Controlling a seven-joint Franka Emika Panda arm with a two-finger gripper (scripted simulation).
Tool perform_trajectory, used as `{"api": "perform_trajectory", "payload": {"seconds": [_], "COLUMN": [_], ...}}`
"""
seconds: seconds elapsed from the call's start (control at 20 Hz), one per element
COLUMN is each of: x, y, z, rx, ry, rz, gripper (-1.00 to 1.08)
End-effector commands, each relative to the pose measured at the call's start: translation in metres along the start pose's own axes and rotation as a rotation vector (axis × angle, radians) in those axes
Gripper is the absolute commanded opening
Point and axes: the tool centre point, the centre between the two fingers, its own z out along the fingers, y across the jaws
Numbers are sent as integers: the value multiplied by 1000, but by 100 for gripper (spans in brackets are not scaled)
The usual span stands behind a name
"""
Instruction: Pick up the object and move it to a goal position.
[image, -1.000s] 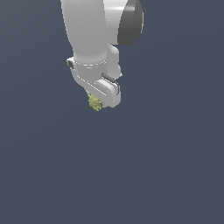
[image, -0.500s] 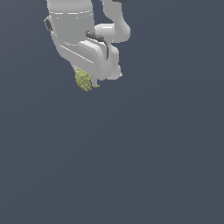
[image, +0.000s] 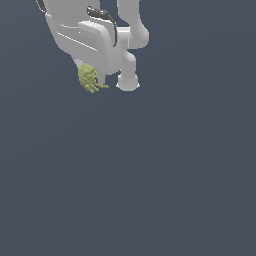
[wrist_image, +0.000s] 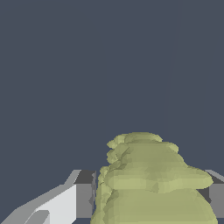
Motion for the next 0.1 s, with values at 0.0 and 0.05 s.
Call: {"api": "perform_trajectory", "payload": {"seconds": [0.0, 0.05], "x": [1, 1], "y": [0, 0], "z": [-2, -2], "rx": [-1, -1], "ry": [-1, -1], "rz": [0, 0], "gripper": [-100, -100]}}
